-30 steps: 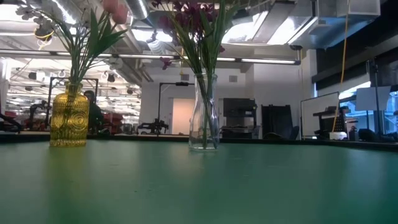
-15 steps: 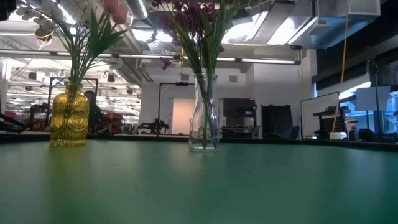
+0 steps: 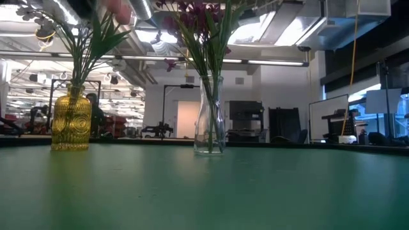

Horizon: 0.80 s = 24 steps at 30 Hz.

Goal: Sort flowers into vase by color
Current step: Put the white flowers into the yellow vase

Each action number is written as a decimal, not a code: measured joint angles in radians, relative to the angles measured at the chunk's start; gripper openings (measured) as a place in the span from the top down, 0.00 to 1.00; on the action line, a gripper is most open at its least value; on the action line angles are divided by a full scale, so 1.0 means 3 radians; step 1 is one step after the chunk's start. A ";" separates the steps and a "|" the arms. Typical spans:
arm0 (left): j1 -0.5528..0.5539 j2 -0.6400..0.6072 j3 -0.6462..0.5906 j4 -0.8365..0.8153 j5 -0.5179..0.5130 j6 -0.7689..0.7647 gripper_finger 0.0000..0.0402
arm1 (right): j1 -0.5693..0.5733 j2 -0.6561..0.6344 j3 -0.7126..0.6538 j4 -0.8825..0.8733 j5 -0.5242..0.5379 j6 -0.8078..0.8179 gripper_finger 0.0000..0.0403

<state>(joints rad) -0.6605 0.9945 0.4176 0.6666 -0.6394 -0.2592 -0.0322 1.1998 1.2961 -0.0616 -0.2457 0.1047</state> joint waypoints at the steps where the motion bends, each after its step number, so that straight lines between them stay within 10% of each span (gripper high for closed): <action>1: 0.0139 0.0003 -0.0119 0.0223 0.0145 0.0012 0.99 | 0.0000 0.0008 0.0000 0.0001 -0.0001 0.0000 0.59; 9: 0.0759 -0.0129 -0.0285 0.0574 0.0445 0.0465 0.99 | 0.0000 0.0055 -0.0001 -0.0219 0.0001 -0.0017 0.59; 24: -0.0219 -0.0543 0.1147 -0.2309 -0.1664 0.0972 0.99 | 0.0004 0.0105 -0.0055 -0.0385 0.0094 0.0004 0.59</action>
<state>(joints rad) -0.7263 0.8315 0.7618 -0.0261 -1.1385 0.0325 -0.0311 1.2312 1.2797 -0.1772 -0.2176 0.1058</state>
